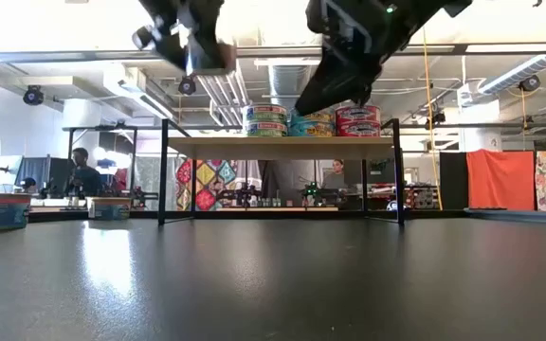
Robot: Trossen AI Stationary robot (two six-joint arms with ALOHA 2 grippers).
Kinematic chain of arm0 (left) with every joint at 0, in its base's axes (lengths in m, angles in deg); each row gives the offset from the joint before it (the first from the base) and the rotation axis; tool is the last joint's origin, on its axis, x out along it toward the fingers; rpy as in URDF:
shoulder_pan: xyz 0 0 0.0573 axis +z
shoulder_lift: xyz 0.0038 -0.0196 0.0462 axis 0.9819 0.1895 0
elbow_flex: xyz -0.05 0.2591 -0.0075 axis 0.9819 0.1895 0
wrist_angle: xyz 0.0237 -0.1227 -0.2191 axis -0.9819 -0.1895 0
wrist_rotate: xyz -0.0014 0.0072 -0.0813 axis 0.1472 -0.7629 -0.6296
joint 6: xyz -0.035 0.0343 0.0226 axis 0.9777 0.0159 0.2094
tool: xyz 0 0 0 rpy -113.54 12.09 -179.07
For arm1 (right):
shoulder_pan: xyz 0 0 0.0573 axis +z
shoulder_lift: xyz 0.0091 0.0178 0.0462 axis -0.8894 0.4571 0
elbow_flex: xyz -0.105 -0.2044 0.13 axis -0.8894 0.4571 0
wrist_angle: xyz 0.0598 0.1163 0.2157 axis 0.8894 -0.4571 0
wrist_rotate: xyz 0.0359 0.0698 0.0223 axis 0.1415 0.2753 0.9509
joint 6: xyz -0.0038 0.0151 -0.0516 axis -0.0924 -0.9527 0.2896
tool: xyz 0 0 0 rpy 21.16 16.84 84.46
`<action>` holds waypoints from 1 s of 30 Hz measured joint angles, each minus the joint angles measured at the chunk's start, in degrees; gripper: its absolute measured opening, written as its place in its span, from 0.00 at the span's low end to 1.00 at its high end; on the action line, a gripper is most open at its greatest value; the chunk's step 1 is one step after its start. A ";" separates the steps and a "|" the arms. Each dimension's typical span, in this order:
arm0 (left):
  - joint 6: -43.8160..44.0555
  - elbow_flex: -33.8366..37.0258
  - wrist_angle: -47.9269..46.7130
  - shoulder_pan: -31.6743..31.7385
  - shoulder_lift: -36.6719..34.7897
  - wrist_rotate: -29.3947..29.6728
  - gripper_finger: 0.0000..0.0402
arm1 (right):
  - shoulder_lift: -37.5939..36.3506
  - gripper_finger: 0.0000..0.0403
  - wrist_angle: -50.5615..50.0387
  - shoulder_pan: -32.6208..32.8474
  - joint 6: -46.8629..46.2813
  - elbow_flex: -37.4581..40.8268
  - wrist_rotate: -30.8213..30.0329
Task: Stack canned seafood by type on shelf
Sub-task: Put the blue pink tuna can on the shelf
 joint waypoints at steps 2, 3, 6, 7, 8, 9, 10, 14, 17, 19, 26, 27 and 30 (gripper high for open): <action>-2.15 -0.22 -2.44 3.57 0.53 -2.24 0.85 | 0.82 0.09 0.38 0.00 -2.75 -0.02 0.12; -2.71 -0.39 -3.43 5.21 0.92 -2.95 0.85 | 1.31 0.09 0.33 0.02 -4.46 -0.06 0.08; -4.51 -0.90 -4.81 10.23 1.89 -4.46 0.85 | 2.21 0.09 0.65 0.20 -7.10 -0.40 0.11; -5.50 -1.02 -4.41 11.88 2.12 -5.53 0.85 | 2.36 0.09 0.66 0.31 -7.53 -0.46 0.05; -6.95 -1.13 -3.98 13.34 2.50 -6.97 0.85 | 2.71 0.09 0.65 0.35 -7.96 -0.56 0.09; -8.65 -1.21 -3.57 14.68 2.95 -8.56 0.85 | 2.97 0.09 0.63 0.35 -8.39 -0.62 0.08; -10.23 -1.22 -3.13 16.08 3.15 -10.43 0.85 | 3.06 0.09 0.62 0.35 -8.68 -0.63 0.14; -11.93 -1.01 -2.97 19.83 3.90 -14.89 0.85 | 2.96 0.09 0.68 0.35 -9.57 -0.68 0.15; -11.82 0.16 -2.66 21.72 4.07 -16.77 0.86 | 2.96 0.09 0.62 0.33 -9.60 -0.68 0.13; -11.80 0.74 -1.27 22.57 4.16 -19.29 0.87 | 2.95 0.09 0.64 0.33 -9.25 -0.68 0.13; -12.64 1.49 3.50 23.43 4.26 -25.11 0.94 | 2.90 0.10 0.62 0.33 -7.62 -0.68 0.13; -12.58 1.49 3.55 23.58 4.28 -25.16 0.95 | 2.90 0.09 0.62 0.33 -7.33 -0.68 0.15; -12.52 1.64 3.02 23.66 4.51 -25.10 0.97 | 2.87 0.10 0.62 0.33 -6.26 -0.68 0.26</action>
